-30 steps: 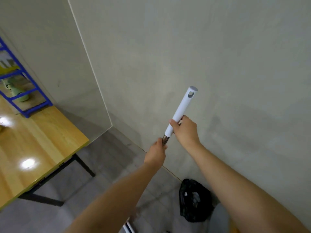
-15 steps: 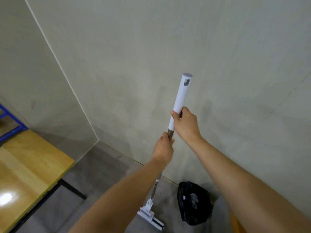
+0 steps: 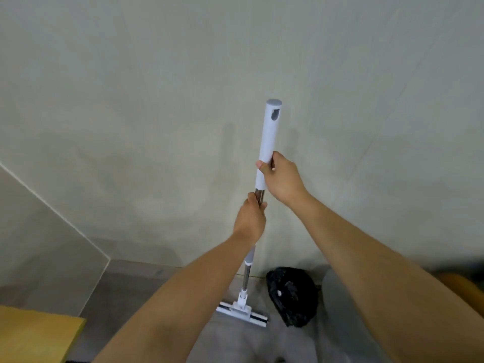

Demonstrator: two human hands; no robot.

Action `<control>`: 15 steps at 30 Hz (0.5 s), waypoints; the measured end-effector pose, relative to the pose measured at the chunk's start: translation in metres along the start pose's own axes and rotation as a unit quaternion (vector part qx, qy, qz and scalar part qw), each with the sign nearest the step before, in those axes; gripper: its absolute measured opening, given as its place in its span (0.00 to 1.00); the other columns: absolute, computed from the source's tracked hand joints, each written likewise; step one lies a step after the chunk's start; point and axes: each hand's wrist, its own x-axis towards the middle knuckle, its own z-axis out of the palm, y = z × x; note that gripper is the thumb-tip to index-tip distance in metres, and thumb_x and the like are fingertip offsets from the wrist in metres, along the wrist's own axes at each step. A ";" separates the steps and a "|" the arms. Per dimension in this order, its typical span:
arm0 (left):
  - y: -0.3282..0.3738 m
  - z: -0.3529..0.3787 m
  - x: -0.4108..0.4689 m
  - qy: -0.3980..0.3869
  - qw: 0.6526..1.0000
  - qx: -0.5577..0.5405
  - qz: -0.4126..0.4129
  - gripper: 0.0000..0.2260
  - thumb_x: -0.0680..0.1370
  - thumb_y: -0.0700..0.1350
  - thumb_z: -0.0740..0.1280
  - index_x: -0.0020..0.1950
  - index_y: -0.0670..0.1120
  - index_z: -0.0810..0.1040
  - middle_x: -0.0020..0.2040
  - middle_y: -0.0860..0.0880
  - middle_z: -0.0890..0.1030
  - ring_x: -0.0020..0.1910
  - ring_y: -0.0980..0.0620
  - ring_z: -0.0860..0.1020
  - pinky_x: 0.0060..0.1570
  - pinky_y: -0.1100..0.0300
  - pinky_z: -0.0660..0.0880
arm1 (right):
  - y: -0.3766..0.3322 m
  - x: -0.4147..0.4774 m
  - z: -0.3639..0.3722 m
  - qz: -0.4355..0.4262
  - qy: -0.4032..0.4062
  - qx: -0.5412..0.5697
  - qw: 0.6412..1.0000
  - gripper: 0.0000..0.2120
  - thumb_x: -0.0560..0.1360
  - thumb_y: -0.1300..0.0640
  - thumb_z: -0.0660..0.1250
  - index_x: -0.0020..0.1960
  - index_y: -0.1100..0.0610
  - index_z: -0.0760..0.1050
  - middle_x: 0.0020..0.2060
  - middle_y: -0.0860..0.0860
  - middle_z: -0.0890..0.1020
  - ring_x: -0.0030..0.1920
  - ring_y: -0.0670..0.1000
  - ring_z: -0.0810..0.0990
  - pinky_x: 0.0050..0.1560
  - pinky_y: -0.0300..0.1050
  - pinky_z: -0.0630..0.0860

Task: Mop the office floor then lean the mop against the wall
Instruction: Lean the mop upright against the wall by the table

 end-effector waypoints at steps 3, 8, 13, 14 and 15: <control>0.000 -0.001 0.014 -0.011 1.000 0.000 0.006 0.07 0.84 0.49 0.57 0.51 0.47 0.66 0.44 0.47 0.77 0.40 0.46 0.77 0.35 0.53 0.71 | 0.003 0.009 0.002 0.006 -0.005 0.006 1.000 0.10 0.84 0.51 0.62 0.56 0.58 0.74 0.43 0.47 0.78 0.42 0.46 0.77 0.39 0.36 0.70; 0.008 -0.009 0.047 -0.061 0.998 0.026 0.003 0.06 0.84 0.46 0.56 0.54 0.44 0.67 0.46 0.47 0.78 0.41 0.44 0.78 0.37 0.51 0.74 | 0.005 0.035 0.002 0.023 0.012 -0.006 1.000 0.12 0.84 0.51 0.61 0.58 0.60 0.75 0.45 0.49 0.79 0.45 0.50 0.77 0.43 0.40 0.70; 0.021 -0.017 0.073 -0.100 0.989 0.103 0.024 0.11 0.86 0.48 0.54 0.56 0.42 0.69 0.44 0.46 0.75 0.40 0.45 0.75 0.39 0.54 0.69 | 0.015 0.068 0.001 0.064 0.040 -0.050 0.996 0.14 0.84 0.49 0.62 0.46 0.59 0.74 0.40 0.51 0.78 0.40 0.52 0.76 0.34 0.39 0.65; 0.022 -0.018 0.077 -0.104 0.988 0.108 0.032 0.11 0.86 0.49 0.53 0.57 0.42 0.69 0.45 0.45 0.76 0.40 0.45 0.75 0.39 0.54 0.70 | 0.018 0.074 -0.001 0.070 0.042 -0.049 0.995 0.16 0.84 0.50 0.62 0.42 0.59 0.73 0.37 0.50 0.78 0.39 0.52 0.76 0.32 0.38 0.65; 0.025 -0.020 0.080 -0.104 0.988 0.109 0.037 0.12 0.85 0.49 0.53 0.58 0.42 0.70 0.46 0.45 0.77 0.41 0.44 0.76 0.39 0.54 0.71 | 0.019 0.077 -0.002 0.077 0.042 -0.050 0.995 0.18 0.84 0.50 0.62 0.38 0.58 0.71 0.34 0.50 0.76 0.37 0.53 0.75 0.31 0.38 0.64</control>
